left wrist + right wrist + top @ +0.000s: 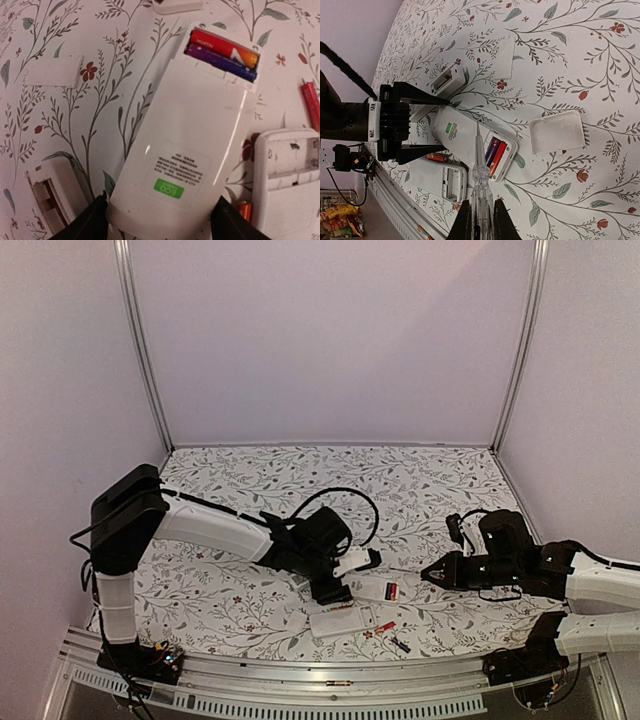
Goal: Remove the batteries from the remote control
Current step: Hold the remote control without the battery cover at the center of the board.
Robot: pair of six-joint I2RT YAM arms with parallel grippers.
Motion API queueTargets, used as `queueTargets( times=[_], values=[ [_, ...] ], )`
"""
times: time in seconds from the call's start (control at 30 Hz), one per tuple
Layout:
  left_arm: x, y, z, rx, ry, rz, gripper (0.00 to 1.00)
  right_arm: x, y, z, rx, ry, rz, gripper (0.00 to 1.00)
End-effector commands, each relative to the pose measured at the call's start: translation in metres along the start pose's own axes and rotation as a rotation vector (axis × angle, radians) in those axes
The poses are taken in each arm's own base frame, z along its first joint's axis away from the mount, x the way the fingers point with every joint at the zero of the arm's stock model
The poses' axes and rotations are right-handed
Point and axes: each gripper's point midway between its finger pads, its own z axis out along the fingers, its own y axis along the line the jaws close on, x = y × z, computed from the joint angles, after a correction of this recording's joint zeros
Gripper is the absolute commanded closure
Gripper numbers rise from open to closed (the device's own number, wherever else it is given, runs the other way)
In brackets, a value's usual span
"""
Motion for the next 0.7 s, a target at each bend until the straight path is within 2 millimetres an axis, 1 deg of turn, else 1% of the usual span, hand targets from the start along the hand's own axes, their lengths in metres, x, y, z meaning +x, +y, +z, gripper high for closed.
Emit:
queueTargets(
  times=[0.0, 0.1, 0.2, 0.27, 0.4, 0.47, 0.57, 0.63, 0.67],
  values=[
    [0.018, -0.014, 0.01, 0.025, 0.056, 0.015, 0.38, 0.0, 0.002, 0.0, -0.02, -0.01, 0.008, 1.0],
    [0.028, -0.023, 0.0, 0.03, 0.067, -0.015, 0.46, 0.0, 0.001, -0.001, -0.018, -0.011, 0.008, 1.0],
    [0.039, -0.032, -0.01, 0.028, 0.095, -0.064, 0.47, 0.0, 0.001, 0.0, -0.018, -0.01, 0.011, 1.0],
    [0.043, -0.039, -0.016, 0.03, 0.105, -0.117, 0.47, 0.0, 0.001, 0.0, -0.017, -0.01, 0.011, 1.0],
    [0.049, -0.051, -0.023, 0.018, 0.134, -0.273, 0.47, -0.001, -0.001, 0.0, -0.004, -0.012, 0.021, 1.0],
    [0.056, -0.053, -0.021, -0.002, 0.165, -0.331, 0.47, -0.002, -0.001, -0.001, 0.001, -0.014, 0.031, 1.0],
    [0.067, -0.047, -0.019, -0.062, 0.206, -0.387, 0.48, -0.008, 0.003, -0.006, 0.002, -0.027, 0.048, 1.0],
    [0.067, -0.043, -0.02, -0.083, 0.207, -0.402, 0.47, -0.01, 0.003, -0.008, 0.005, -0.041, 0.057, 1.0],
    [0.065, -0.042, -0.021, -0.083, 0.201, -0.405, 0.45, -0.011, 0.003, -0.008, 0.006, -0.048, 0.065, 1.0]
  ],
)
